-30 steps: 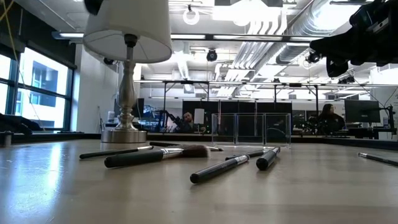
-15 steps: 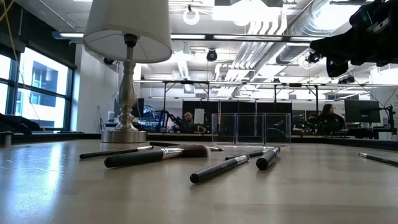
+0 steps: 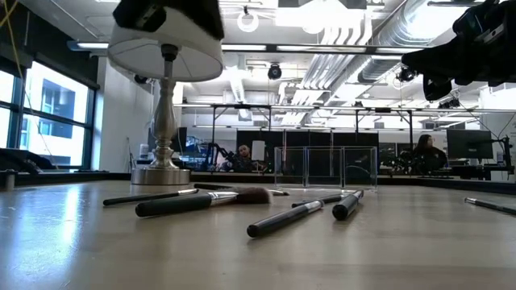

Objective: Pick & Place Makeup Supplies
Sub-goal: Put the makeup brush into the transparent organizer

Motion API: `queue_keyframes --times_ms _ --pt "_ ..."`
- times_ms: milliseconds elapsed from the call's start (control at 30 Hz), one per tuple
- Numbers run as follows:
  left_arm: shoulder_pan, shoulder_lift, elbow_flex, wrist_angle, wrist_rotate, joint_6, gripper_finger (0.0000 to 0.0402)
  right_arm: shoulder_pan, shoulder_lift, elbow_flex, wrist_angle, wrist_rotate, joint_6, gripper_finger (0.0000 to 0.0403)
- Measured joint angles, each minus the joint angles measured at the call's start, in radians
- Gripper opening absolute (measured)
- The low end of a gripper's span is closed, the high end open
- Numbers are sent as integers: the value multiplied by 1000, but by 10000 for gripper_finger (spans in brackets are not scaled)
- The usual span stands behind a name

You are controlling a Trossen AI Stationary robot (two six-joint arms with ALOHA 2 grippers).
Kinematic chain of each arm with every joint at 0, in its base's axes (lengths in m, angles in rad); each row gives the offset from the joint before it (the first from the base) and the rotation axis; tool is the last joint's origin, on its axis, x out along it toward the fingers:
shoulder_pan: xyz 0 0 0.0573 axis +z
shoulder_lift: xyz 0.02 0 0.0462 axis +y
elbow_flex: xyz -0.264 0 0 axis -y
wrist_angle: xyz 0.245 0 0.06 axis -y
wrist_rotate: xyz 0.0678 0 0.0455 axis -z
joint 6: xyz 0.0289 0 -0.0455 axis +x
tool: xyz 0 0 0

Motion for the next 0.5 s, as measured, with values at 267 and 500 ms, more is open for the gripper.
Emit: queue_keyframes --times_ms 267,500 --pt "51 38 4 -3 84 -22 1 0 6 0 -3 0 0 0" --pt "85 67 1 -46 139 4 7 0 6 0 -3 0 0 1"
